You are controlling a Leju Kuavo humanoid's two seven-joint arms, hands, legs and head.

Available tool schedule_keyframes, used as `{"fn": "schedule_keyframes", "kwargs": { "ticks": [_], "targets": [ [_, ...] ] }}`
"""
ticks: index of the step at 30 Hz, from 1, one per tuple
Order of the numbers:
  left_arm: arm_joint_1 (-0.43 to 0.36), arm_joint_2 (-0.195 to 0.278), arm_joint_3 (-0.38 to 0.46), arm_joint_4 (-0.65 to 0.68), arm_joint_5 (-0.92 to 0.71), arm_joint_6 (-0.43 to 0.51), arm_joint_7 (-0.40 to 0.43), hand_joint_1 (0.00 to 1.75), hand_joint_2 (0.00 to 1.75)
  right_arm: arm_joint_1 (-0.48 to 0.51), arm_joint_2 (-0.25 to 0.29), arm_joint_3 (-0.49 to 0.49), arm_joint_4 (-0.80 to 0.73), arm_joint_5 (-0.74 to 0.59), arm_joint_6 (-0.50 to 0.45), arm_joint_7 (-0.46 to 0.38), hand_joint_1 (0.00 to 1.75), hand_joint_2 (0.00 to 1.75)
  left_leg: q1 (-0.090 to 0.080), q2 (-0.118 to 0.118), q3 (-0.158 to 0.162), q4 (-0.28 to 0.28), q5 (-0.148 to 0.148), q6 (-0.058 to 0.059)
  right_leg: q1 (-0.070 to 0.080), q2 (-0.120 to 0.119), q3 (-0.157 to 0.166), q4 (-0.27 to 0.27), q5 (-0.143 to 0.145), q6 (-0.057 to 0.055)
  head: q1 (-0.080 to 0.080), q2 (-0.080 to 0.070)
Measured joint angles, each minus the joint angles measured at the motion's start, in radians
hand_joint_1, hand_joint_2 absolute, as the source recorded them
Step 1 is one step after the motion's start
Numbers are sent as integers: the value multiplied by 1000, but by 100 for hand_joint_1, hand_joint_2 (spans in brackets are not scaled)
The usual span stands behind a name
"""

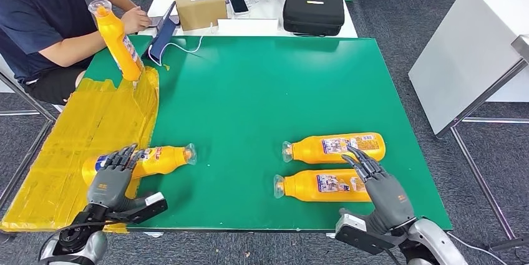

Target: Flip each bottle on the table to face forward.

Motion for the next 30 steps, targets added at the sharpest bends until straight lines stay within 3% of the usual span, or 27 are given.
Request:
{"fn": "schedule_keyframes", "kwargs": {
  "ticks": [6, 10, 14, 26, 30],
  "targets": [
    [-16, 7, -10, 4, 104, -23, -58, 0, 0, -49, -11, 14, 65, 41, 2, 37, 0, 175, 0, 0, 0, 0, 1, 1, 0, 0, 0, 0, 0, 0, 0, 0],
    [-16, 0, -5, -27, 294, -43, -151, 0, 0, -66, -32, 14, 99, 37, 23, 65, 0, 175, 0, 0, 0, 0, 2, 2, 0, 0, 0, 0, 1, 1, 0, 0],
    [-6, -36, 19, -113, 477, -72, -234, 0, 0, -63, -53, 2, 123, 59, 36, 92, 0, 175, -1, 0, -2, 0, 2, 2, 0, 0, -1, 0, 1, 1, 0, 0],
    [5, -76, 52, -217, 516, -86, -252, 0, 0, -63, -69, -4, 156, 70, 36, 99, 0, 175, -2, 0, -2, 0, 1, 2, -1, 0, -2, 0, 1, 2, 0, 0],
    [6, -92, 65, -234, 597, -107, -286, 0, 0, -63, -69, -8, 161, 78, 35, 103, 0, 175, -2, 0, -2, 0, 1, 2, -1, 0, -3, 0, 1, 2, 0, 0]
  ]
}}
